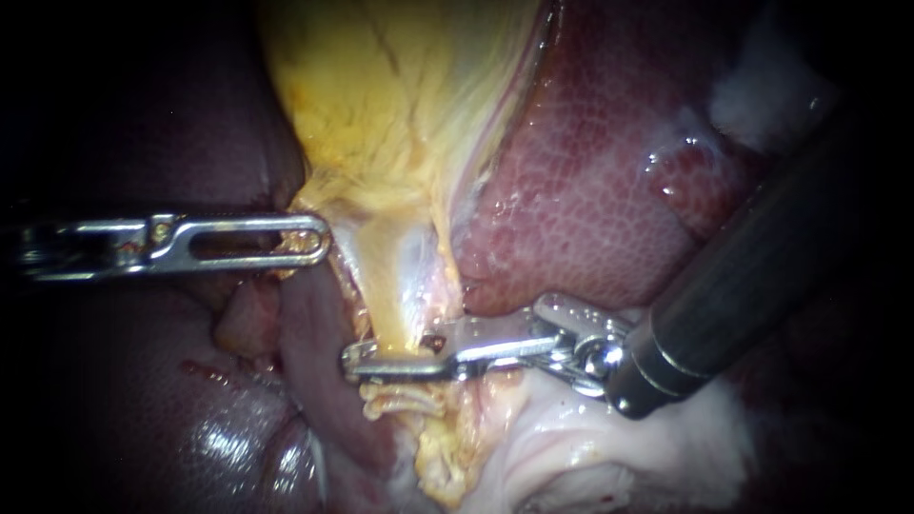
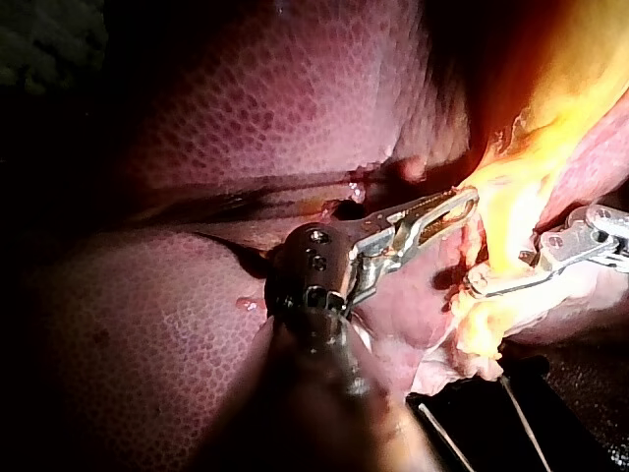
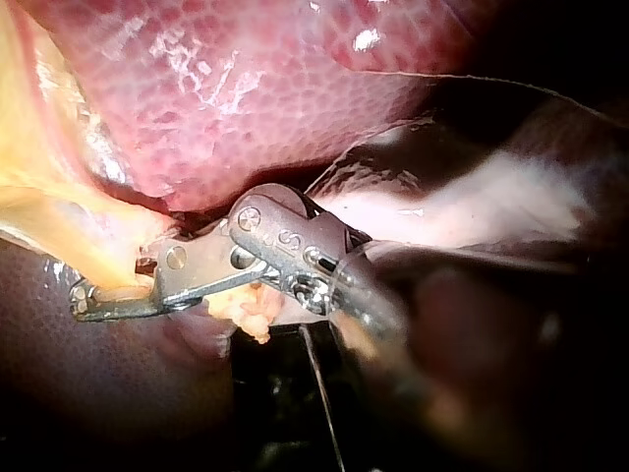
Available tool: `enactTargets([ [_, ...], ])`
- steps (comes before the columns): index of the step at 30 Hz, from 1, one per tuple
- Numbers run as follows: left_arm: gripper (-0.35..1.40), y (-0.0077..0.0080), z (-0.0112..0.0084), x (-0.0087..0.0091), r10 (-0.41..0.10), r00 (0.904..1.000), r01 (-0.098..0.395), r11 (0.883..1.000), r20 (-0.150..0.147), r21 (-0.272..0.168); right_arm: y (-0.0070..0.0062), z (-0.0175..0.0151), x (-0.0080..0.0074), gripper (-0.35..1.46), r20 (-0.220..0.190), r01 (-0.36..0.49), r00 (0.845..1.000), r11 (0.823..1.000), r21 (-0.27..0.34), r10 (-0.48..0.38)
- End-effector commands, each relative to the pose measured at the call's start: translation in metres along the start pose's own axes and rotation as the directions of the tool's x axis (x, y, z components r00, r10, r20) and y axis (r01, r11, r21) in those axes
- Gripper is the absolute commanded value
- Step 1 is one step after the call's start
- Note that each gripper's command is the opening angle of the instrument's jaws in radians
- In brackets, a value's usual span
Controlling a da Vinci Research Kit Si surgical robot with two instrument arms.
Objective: Going back third clip left tube
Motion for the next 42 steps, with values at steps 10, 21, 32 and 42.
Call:
enactTargets([
  [10,-0.35,-0.0002,-0.0001,0.0000,0.000,1.0000,0.000,1.000,0.001,-0.002,0.0002,0.0006,0.0006,0.23,-0.029,0.021,0.999,0.997,-0.072,-0.023],
  [21,-0.35,-0.0003,-0.0002,0.0001,-0.001,1.0000,0.001,1.000,0.001,-0.003,0.0004,-0.0042,0.0024,0.60,-0.042,0.071,0.996,0.988,-0.135,-0.077],
  [32,-0.35,-0.0002,-0.0003,0.0001,0.000,1.0000,0.000,1.000,0.001,-0.002,-0.0024,-0.0110,0.0038,0.60,-0.031,0.084,0.996,0.991,-0.106,-0.088],
  [42,-0.35,-0.0002,0.0000,0.0002,0.000,1.0000,0.000,1.000,0.003,-0.004,-0.0072,-0.0161,0.0089,0.60,-0.030,0.168,0.985,0.981,-0.100,-0.172],
])
